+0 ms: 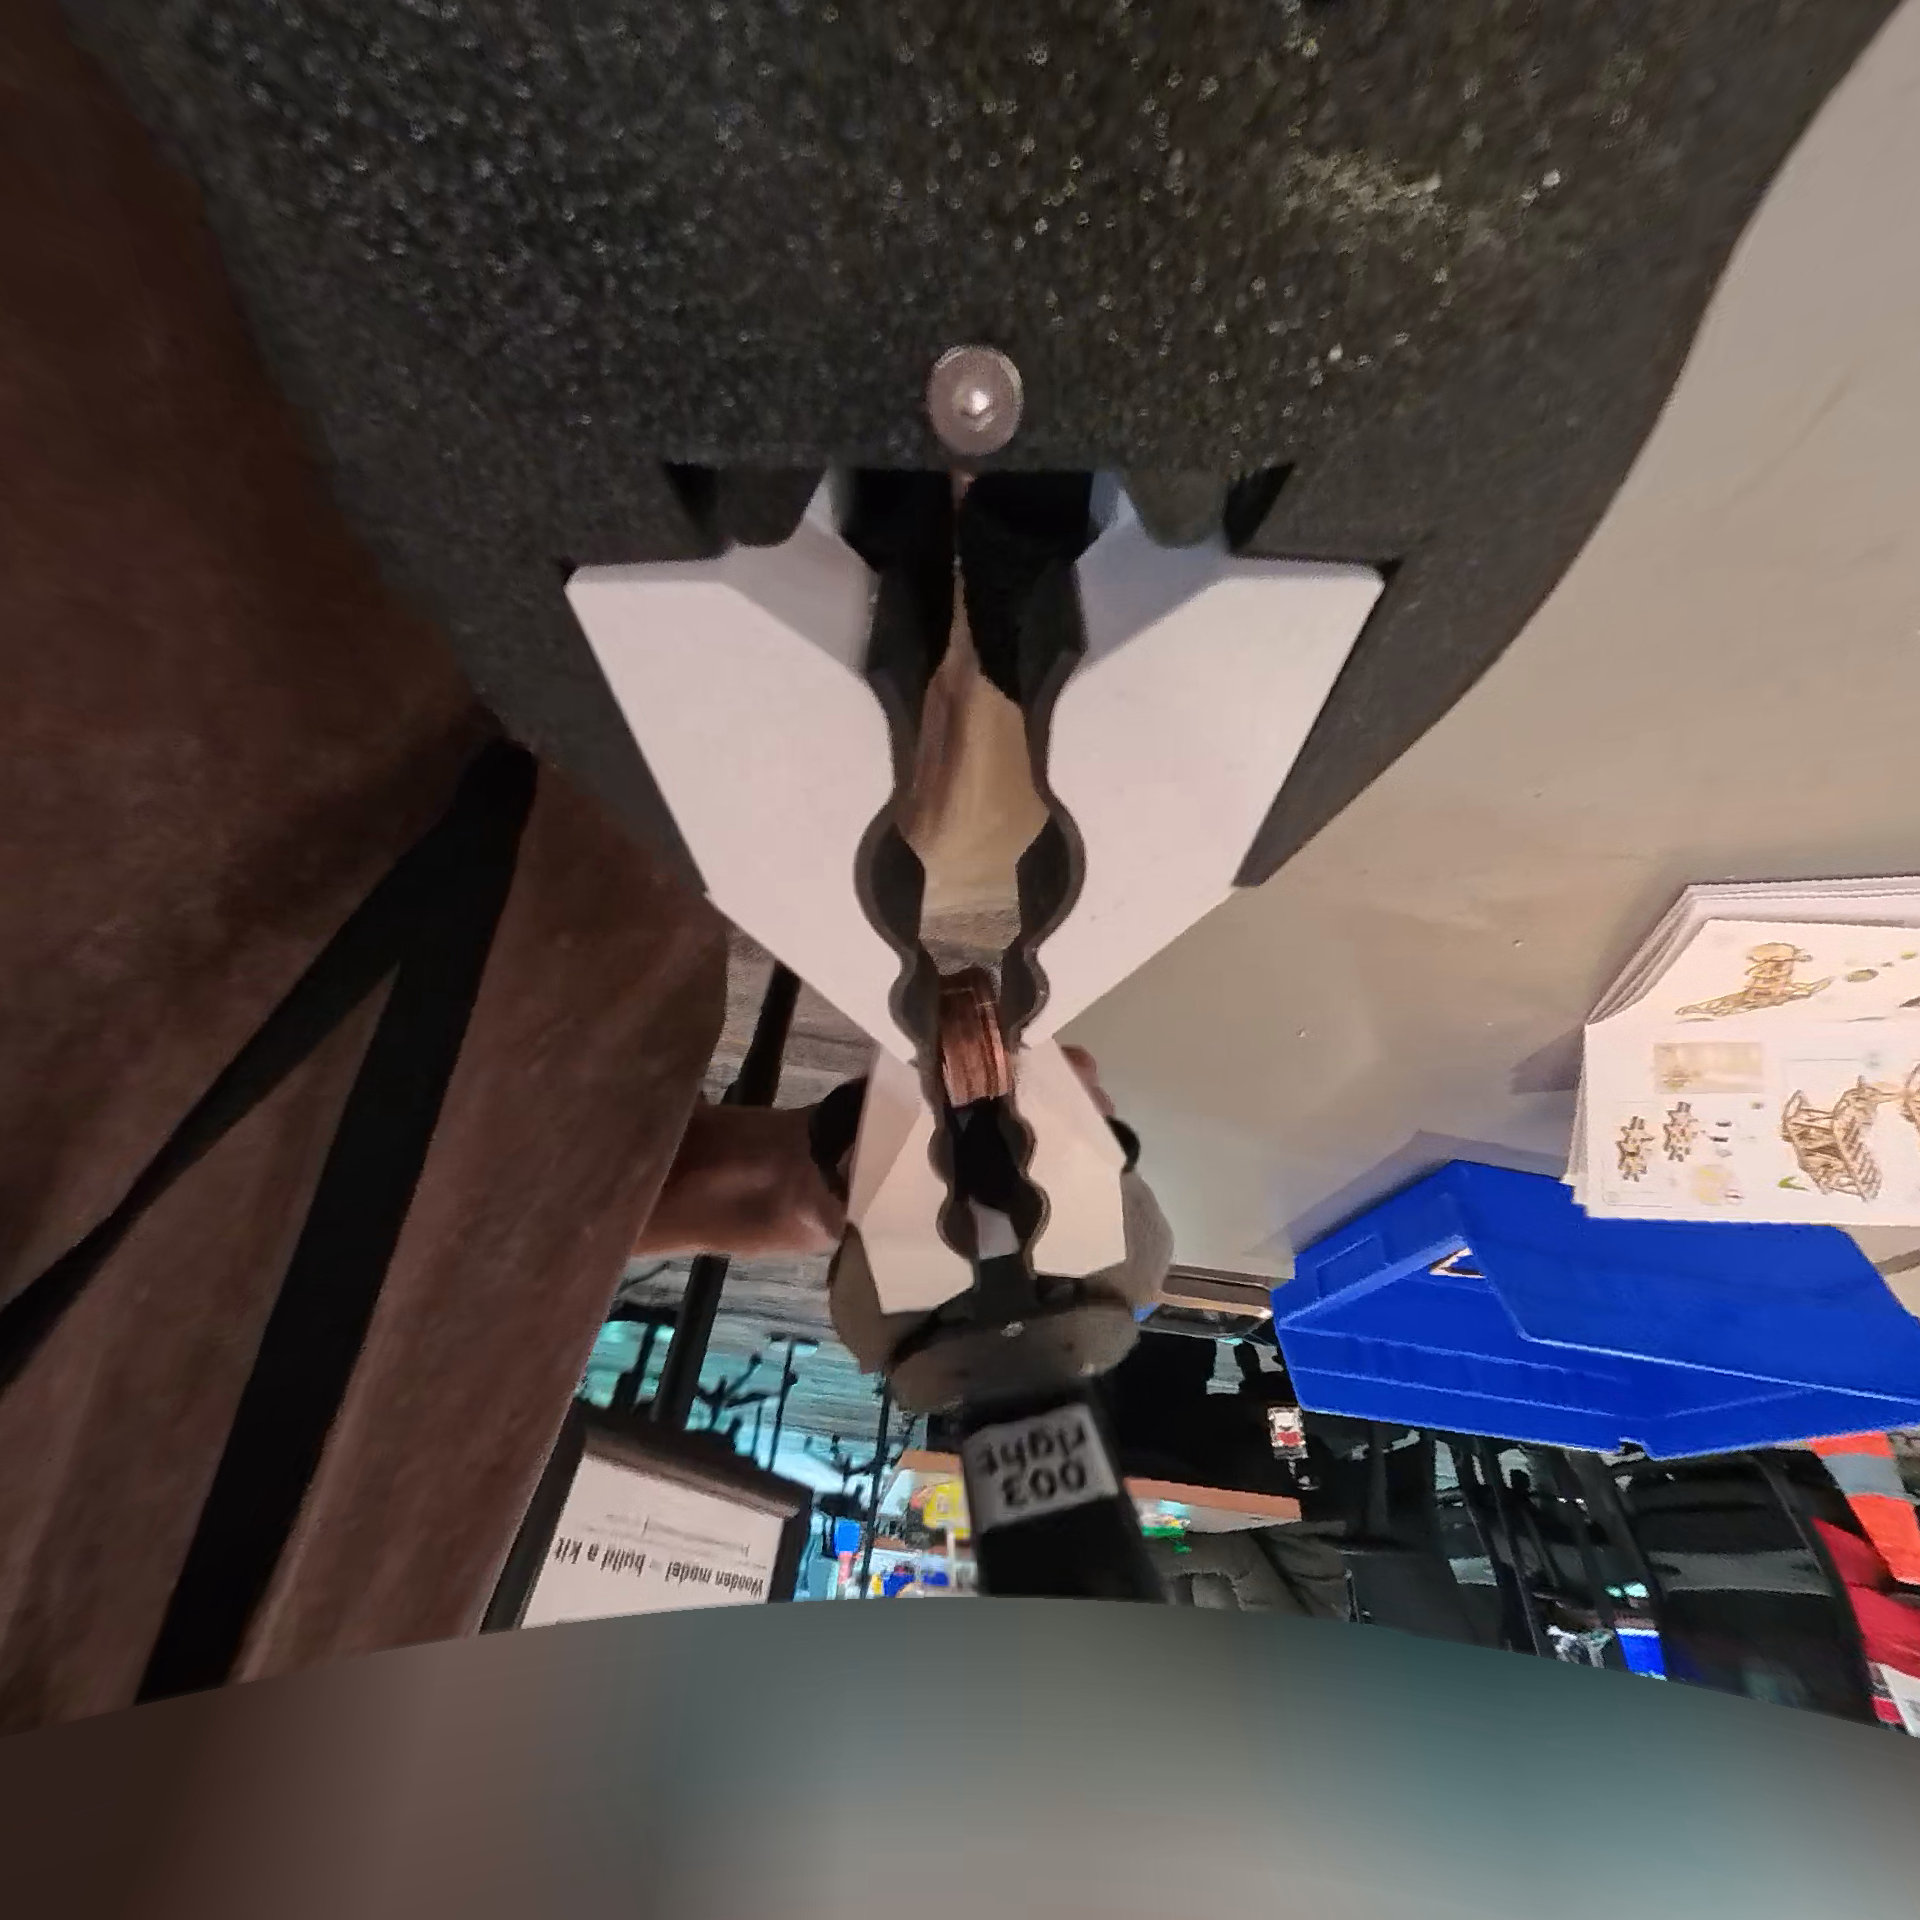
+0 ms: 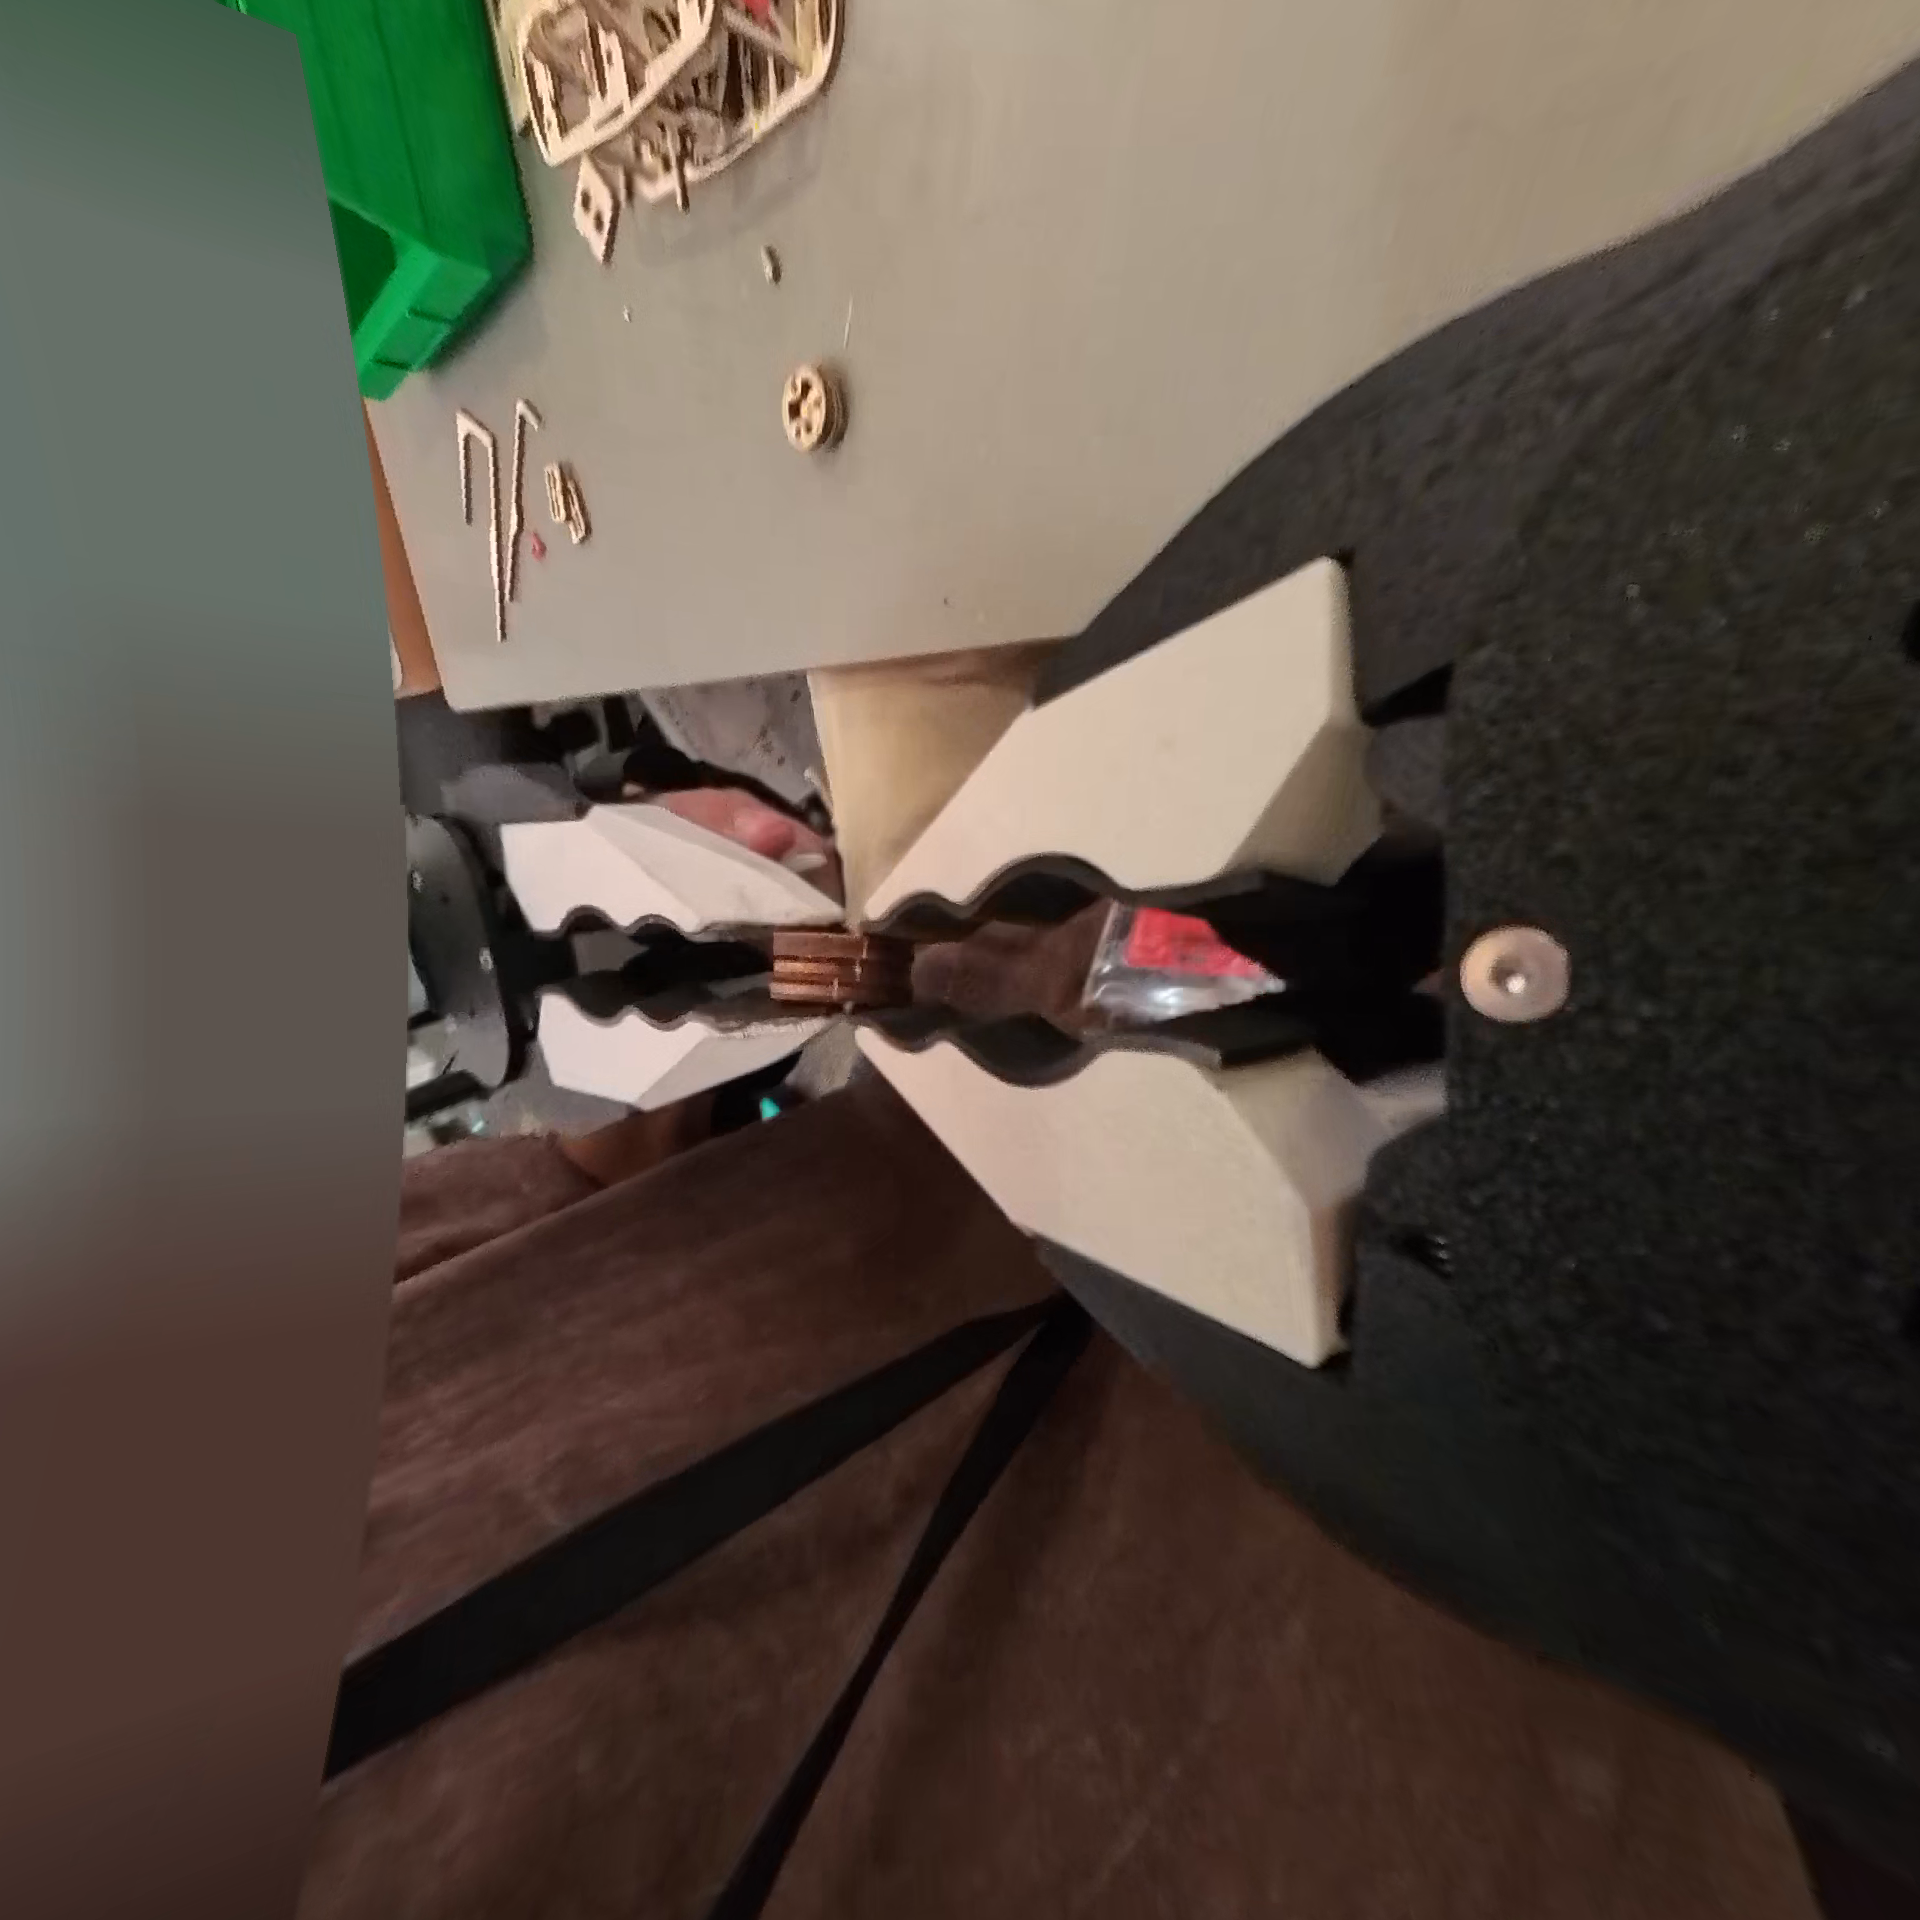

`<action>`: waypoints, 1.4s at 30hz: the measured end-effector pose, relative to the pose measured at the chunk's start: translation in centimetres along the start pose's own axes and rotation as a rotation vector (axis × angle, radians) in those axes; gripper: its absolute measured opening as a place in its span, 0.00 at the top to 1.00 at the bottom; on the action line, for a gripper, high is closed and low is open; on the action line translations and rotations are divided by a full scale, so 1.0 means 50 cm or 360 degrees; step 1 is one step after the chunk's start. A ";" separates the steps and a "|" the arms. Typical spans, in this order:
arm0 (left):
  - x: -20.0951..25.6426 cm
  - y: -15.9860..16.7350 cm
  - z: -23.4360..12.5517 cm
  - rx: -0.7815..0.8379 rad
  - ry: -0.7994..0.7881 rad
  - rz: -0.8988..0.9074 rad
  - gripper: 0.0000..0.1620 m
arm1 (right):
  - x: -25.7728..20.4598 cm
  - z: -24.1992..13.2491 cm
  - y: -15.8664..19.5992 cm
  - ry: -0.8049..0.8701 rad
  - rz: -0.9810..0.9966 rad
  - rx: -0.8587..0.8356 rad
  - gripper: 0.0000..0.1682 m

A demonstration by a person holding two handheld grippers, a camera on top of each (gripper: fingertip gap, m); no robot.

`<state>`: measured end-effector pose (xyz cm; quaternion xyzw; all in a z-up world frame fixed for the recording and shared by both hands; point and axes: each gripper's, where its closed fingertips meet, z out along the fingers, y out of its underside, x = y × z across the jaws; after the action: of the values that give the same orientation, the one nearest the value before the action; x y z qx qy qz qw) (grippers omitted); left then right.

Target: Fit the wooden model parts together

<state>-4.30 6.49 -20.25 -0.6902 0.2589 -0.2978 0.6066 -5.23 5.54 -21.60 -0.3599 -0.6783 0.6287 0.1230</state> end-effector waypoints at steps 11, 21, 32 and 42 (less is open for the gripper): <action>-0.014 -0.010 -0.008 0.0040 -0.0025 -0.0050 0.95 | 0.020 0.005 -0.008 0.0174 -0.0185 0.0072 0.91; -0.128 0.042 -0.023 -0.0130 -0.0483 -0.0290 0.95 | 0.138 -0.046 0.048 0.0661 -0.0237 -0.0103 0.77; -0.270 0.173 -0.060 -0.0793 -0.1148 0.0026 0.95 | 0.233 -0.076 0.127 0.1046 -0.0132 -0.0380 0.77; -0.351 0.239 -0.078 -0.0913 -0.1268 -0.0294 0.95 | 0.246 -0.110 0.124 0.1054 0.0059 -0.0279 0.81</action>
<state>-19.18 14.88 -33.46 -0.9093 0.0163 0.0198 0.4153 -8.49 17.33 -29.96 -0.5658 -0.6463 0.4193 0.2936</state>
